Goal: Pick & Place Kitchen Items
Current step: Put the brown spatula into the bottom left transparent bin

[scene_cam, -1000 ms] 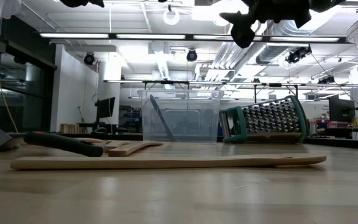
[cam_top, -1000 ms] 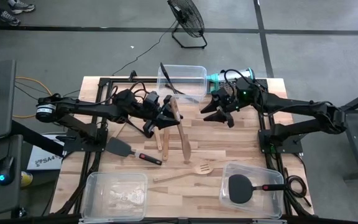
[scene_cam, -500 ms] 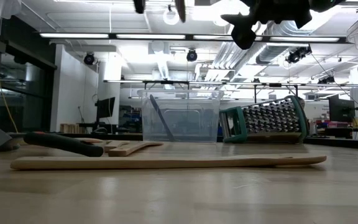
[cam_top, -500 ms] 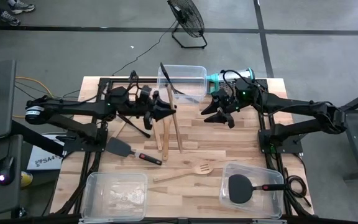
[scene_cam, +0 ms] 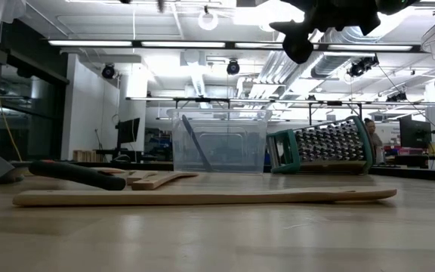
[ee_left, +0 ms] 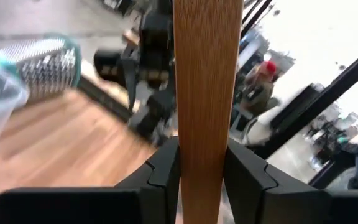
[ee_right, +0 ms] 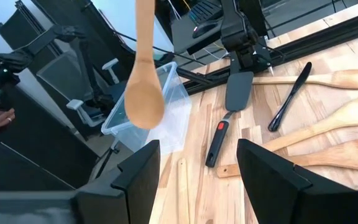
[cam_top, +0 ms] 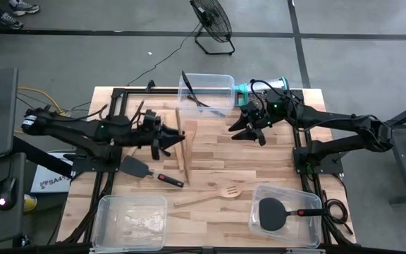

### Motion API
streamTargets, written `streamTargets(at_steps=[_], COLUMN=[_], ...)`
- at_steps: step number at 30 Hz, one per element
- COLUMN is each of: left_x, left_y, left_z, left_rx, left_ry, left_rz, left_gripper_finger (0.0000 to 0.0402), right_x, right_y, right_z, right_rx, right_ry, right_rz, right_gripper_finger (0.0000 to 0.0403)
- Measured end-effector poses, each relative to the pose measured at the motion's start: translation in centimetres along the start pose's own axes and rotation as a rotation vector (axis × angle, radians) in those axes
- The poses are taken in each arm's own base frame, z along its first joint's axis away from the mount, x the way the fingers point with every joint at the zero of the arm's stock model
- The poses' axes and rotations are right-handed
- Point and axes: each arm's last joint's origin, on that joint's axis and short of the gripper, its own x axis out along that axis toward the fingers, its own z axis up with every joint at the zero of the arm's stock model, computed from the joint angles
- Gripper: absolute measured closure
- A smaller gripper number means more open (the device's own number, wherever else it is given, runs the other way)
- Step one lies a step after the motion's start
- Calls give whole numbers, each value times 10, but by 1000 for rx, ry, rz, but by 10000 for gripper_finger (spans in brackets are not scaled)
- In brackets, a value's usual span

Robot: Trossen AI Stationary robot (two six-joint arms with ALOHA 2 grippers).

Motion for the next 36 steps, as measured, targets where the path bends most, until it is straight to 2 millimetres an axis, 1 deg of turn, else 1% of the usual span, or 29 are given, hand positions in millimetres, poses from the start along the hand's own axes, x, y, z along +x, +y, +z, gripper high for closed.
streamTargets(at_steps=[2,4,9,12,14,16,18,22,24,29,32,36], left_x=[-6,-13,-30,-35,-38,-38,-38,-39,-36,-27,-20,-19], left_y=[-7,-16,-38,-51,-59,-63,-63,-55,-52,-50,-49,-52], left_z=[-2,1,20,29,30,25,15,-4,-14,-27,-39,-56], left_rx=[-11,-37,-73,-94,-104,-103,-114,-154,-154,-128,-107,-50], left_ry=[56,125,284,339,407,482,574,793,878,938,988,1065], left_rz=[26,54,110,86,47,21,35,148,197,260,300,348], left_gripper_finger=[311,311,311,311,311,311,311,311,311,311,311,311], right_x=[0,0,0,0,0,0,0,0,0,0,2,3], right_y=[0,0,0,-1,-1,-1,-1,-1,-1,-2,-1,0], right_z=[0,0,0,0,0,0,0,0,0,0,-2,-4], right_rx=[0,-1,-7,-7,-7,-6,-6,-6,-6,-1,2,9], right_ry=[0,0,-4,-11,-11,-10,-10,-10,-10,-13,-12,-5], right_rz=[0,0,-11,-31,-32,-32,-32,-32,-32,-59,-84,-114], right_gripper_finger=[198,198,198,198,198,198,198,198,198,198,198,198])
